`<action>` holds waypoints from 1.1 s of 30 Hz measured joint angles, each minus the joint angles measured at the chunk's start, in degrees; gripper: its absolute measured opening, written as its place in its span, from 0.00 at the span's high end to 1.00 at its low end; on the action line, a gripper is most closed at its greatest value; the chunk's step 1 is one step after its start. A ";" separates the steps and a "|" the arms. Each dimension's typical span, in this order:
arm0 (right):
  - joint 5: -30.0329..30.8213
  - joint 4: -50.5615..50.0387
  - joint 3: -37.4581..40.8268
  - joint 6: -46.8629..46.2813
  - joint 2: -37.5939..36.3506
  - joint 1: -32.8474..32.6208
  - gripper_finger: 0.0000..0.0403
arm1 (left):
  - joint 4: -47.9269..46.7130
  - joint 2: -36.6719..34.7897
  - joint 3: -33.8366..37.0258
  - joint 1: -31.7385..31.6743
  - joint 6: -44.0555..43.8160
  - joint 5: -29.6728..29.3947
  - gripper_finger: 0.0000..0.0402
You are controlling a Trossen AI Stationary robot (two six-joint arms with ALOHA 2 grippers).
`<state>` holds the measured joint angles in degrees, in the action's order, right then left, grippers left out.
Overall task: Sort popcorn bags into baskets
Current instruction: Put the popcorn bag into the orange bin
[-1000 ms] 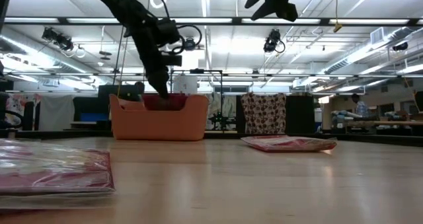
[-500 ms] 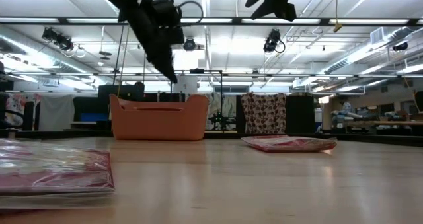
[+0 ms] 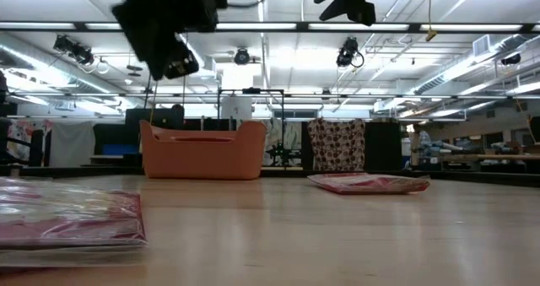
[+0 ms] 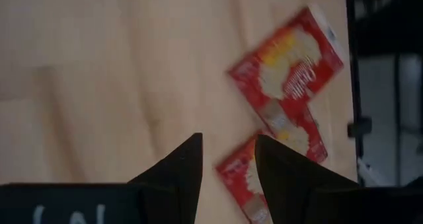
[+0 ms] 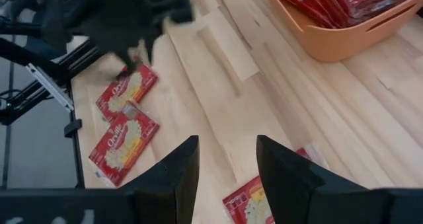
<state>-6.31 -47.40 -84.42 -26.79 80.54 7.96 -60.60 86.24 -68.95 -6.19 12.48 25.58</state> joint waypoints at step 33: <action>-2.54 0.20 0.00 0.84 0.00 -1.61 0.61 | 19.24 13.88 0.02 50.84 -14.53 -36.47 0.64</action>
<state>-8.84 -47.20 -84.42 -25.96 80.53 6.35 -41.36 100.12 -68.93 44.66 -2.05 -10.90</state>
